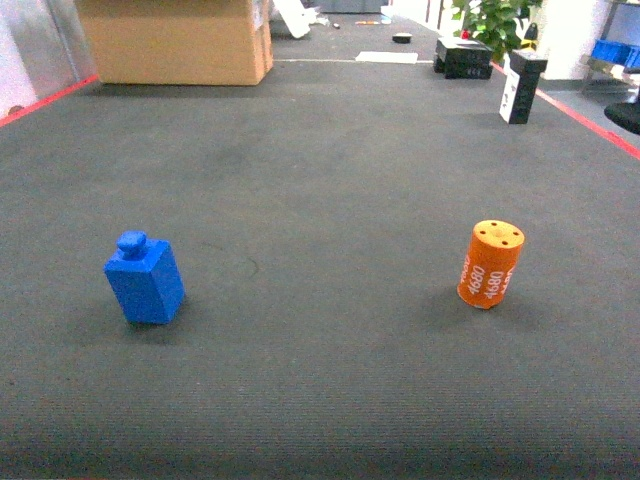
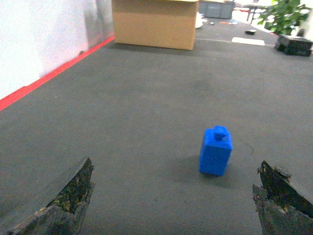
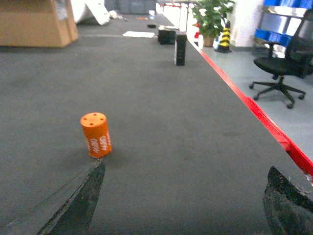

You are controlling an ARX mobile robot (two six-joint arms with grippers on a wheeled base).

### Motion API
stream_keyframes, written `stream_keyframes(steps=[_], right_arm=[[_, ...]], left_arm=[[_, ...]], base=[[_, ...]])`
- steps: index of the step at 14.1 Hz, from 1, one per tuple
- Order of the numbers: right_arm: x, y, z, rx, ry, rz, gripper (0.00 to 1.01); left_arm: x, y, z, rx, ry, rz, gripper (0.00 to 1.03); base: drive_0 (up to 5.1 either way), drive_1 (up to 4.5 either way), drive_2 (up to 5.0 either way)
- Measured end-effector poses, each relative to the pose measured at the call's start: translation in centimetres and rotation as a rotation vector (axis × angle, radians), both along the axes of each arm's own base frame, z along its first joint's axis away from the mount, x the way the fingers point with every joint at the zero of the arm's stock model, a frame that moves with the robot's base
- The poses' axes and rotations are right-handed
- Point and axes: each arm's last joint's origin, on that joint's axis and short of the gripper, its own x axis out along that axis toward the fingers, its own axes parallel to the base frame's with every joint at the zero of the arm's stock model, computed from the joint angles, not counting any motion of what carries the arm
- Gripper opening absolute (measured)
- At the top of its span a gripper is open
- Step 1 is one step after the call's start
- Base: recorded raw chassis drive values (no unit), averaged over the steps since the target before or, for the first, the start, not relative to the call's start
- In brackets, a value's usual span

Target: Sort blue parts and orange caps into right shelf containers

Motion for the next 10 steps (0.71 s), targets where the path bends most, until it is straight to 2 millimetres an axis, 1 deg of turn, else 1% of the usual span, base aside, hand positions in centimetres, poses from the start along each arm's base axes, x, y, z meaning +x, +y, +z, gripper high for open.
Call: stream_keyframes(steps=[1, 2, 3, 4, 5, 6, 7, 9, 10], right_arm=[[0.7, 0.4, 0.0, -0.009, 0.035, -0.056, 0.98], [1.7, 0.7, 0.7, -0.011, 0.023, -0.079, 0.98], [3.4, 1.3, 2.3, -0.006, -0.012, -0.046, 0.98], [5.5, 2.2, 4.0, -0.001, -0.048, 0.01, 0.98], [8.5, 3.0, 5.2, 0.004, -0.066, 0.053, 0.98], [11.2, 3.7, 5.1, 0.004, -0.049, 0.063, 0.98], [14.1, 4.5, 3.8, 0.005, 0.002, 0.08, 0.98], [17.3, 5.7, 0.6, 0.015, 0.119, 0.124, 0.98], [18.2, 6.2, -0.8, 0.016, 0.161, 0.133, 0.98]], left_arm=[[0.7, -0.2, 0.1, 0.0, 0.015, 0.062, 0.98], [1.8, 0.0, 0.6, 0.005, 0.01, 0.09, 0.98], [3.8, 0.3, 2.3, 0.007, -0.021, 0.067, 0.98], [6.2, 0.4, 4.3, 0.002, -0.061, 0.013, 0.98], [9.5, 0.2, 5.6, 0.005, -0.06, -0.047, 0.98], [12.2, -0.3, 5.1, 0.012, 0.002, -0.08, 0.98], [14.7, -1.2, 2.9, 0.014, 0.123, -0.12, 0.98], [17.1, -2.8, -0.5, 0.024, 0.262, -0.176, 0.98], [18.0, -3.3, -1.4, 0.028, 0.288, -0.192, 0.98]], base=[[0.0, 0.0, 0.0], [0.0, 0.0, 0.0], [0.0, 0.0, 0.0], [0.0, 0.0, 0.0], [0.0, 0.0, 0.0], [0.0, 0.0, 0.0], [0.0, 0.0, 0.0], [0.0, 0.0, 0.0], [0.0, 0.0, 0.0]])
